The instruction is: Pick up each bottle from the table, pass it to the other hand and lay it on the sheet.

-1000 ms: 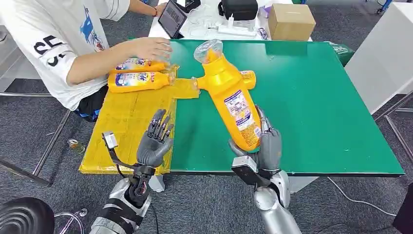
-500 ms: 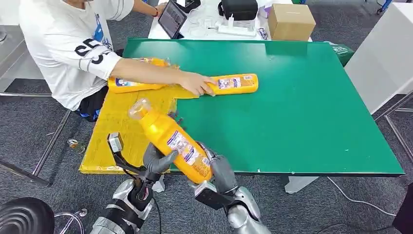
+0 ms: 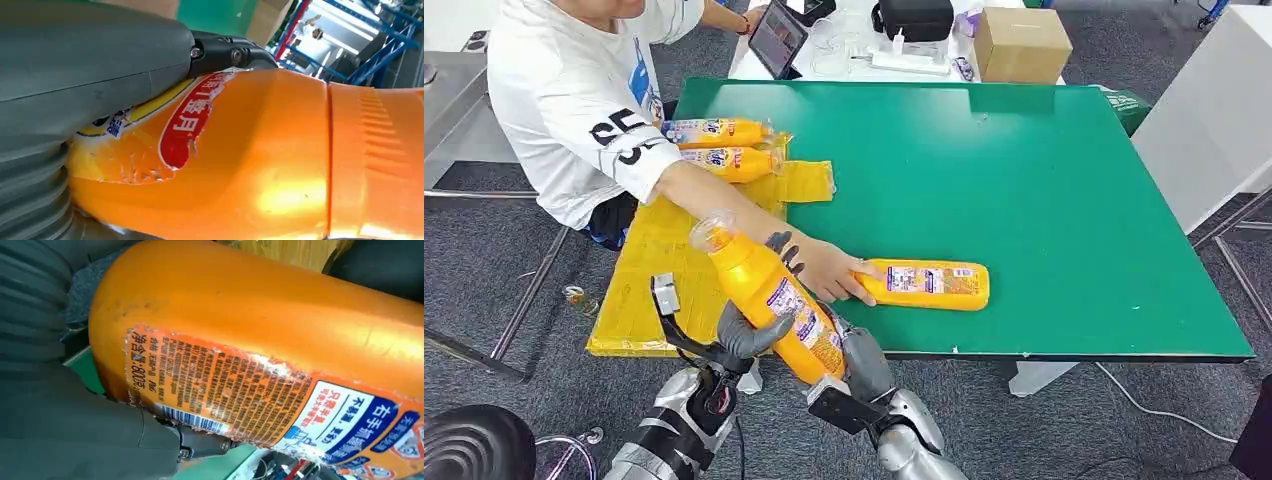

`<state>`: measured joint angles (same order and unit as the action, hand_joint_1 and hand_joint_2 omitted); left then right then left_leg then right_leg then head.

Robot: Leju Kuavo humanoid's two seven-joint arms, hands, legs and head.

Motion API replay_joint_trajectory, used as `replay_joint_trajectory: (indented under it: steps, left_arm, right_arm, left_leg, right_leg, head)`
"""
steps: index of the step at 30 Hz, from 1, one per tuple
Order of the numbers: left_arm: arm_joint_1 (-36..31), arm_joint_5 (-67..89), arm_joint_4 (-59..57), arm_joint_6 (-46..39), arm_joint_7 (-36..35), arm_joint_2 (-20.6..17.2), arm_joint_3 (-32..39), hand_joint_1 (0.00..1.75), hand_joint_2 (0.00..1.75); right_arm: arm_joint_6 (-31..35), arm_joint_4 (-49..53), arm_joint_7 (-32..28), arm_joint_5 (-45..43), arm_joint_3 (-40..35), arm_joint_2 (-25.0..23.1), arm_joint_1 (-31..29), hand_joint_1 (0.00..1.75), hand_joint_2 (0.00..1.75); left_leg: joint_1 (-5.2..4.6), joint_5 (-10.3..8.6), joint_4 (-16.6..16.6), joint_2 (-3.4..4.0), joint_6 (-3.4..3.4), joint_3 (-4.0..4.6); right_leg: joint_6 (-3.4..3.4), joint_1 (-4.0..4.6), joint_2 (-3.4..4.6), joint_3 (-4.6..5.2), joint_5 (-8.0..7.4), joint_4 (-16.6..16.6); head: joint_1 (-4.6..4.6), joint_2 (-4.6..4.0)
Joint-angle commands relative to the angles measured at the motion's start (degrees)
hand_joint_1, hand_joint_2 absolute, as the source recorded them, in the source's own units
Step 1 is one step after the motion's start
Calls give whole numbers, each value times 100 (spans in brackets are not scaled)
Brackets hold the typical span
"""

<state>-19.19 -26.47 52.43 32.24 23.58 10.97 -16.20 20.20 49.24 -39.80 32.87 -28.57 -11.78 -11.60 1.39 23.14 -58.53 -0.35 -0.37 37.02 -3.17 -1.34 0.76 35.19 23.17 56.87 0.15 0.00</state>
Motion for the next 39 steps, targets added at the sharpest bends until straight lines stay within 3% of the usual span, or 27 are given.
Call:
replay_joint_trajectory:
  steps: [1,15,16,17,18,19,22,24,27,39]
  left_arm:
    - [-370,227,-610,129,50,-213,-538,175,175]
    - [-346,13,-671,320,-28,-250,-534,175,175]
    - [-344,30,-658,263,-12,-261,-533,175,175]
    - [-349,160,-605,94,39,-287,-539,175,175]
    - [-360,561,-496,-389,243,-299,-539,175,175]
    - [-397,713,-433,-760,248,-223,-380,175,175]
    - [-492,1072,-279,-1373,227,-127,-141,175,175]
    - [-526,1365,-134,-2012,314,-21,142,175,175]
    - [-671,1773,104,-2930,424,61,492,175,175]
    - [-671,1789,140,-2948,344,64,539,175,175]
  right_arm:
    - [32,-567,-20,18,-229,-36,-265,175,175]
    - [146,-640,-20,6,-123,-44,-282,175,175]
    - [170,-636,-20,-9,-94,-45,-280,148,175]
    - [250,-610,-20,-48,-15,-66,-267,0,175]
    - [275,-537,-20,-120,62,-88,-238,0,175]
    - [-87,-141,-20,-456,22,-21,-124,0,0]
    - [-344,248,-20,-721,49,64,-28,0,0]
    - [-1000,878,-20,-1406,236,114,134,0,0]
    - [-1432,1479,-20,-1890,536,144,214,0,0]
    - [-1512,1586,15,-1871,595,140,254,0,0]
  left_leg:
    - [1,9,5,2,9,-27]
    - [-1,6,3,3,7,-17]
    - [1,11,4,5,11,-29]
    - [-1,6,3,5,7,-17]
    - [0,11,3,7,10,-27]
    - [0,7,2,4,8,-17]
    - [1,10,-3,-1,10,-16]
    - [0,7,-6,-2,11,-8]
    - [-1,13,-8,0,12,-15]
    - [0,5,0,-9,9,-14]
  right_leg:
    - [14,5,-7,-28,8,-6]
    - [10,3,-4,-17,5,-4]
    - [15,6,-5,-30,9,-7]
    - [10,2,-1,-17,5,-3]
    - [15,5,-3,-27,9,-4]
    - [12,4,-4,-17,6,-3]
    - [15,6,-11,-19,10,2]
    - [14,5,-11,-13,9,4]
    - [17,5,-7,-18,12,7]
    - [11,4,-13,-16,7,-2]
  head:
    - [2,0]
    - [0,0]
    - [2,0]
    - [0,0]
    - [0,0]
    - [2,0]
    - [2,0]
    - [4,0]
    - [0,0]
    - [2,0]
